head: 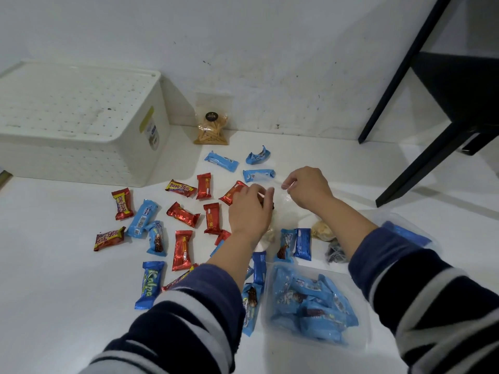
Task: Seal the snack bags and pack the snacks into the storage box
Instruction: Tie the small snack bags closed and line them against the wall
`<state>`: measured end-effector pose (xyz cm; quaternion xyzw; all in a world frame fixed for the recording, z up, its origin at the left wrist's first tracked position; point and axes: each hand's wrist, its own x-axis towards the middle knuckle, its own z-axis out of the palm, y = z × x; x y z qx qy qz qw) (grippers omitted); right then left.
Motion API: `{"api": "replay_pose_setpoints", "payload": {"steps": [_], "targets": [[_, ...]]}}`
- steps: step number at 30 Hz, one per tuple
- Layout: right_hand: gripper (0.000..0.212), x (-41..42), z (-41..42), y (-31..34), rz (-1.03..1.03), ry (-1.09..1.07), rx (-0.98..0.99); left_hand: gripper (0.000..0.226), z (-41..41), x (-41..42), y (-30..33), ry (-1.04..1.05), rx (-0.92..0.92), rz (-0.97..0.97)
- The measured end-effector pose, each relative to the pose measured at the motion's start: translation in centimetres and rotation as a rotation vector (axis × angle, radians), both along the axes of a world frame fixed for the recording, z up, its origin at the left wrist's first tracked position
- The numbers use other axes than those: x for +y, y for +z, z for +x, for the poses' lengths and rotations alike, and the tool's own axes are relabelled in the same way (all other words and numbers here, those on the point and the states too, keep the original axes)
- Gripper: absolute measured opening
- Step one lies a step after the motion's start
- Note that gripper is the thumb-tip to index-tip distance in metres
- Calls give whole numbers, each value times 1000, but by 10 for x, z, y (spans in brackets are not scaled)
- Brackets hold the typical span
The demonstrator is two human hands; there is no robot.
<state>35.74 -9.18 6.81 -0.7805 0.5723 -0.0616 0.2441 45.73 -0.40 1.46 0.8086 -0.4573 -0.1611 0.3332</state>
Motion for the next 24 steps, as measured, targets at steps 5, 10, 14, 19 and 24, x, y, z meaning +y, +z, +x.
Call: {"api": "replay_pose_setpoints", "payload": {"steps": [5,10,14,19,24], "targets": [[30,6,1,-1,14,92,-50,34,-5,-19,15,90,398,-40],[20,9,-3,0,89,46,-210,26,-3,-18,11,100,540,-120],[18,8,-2,-2,58,15,-159,24,-3,-14,9,81,609,-150],[19,9,1,0,91,50,-184,25,1,-13,6,91,609,-125],[15,7,2,1,67,54,-136,24,1,-12,8,58,621,-121]]}}
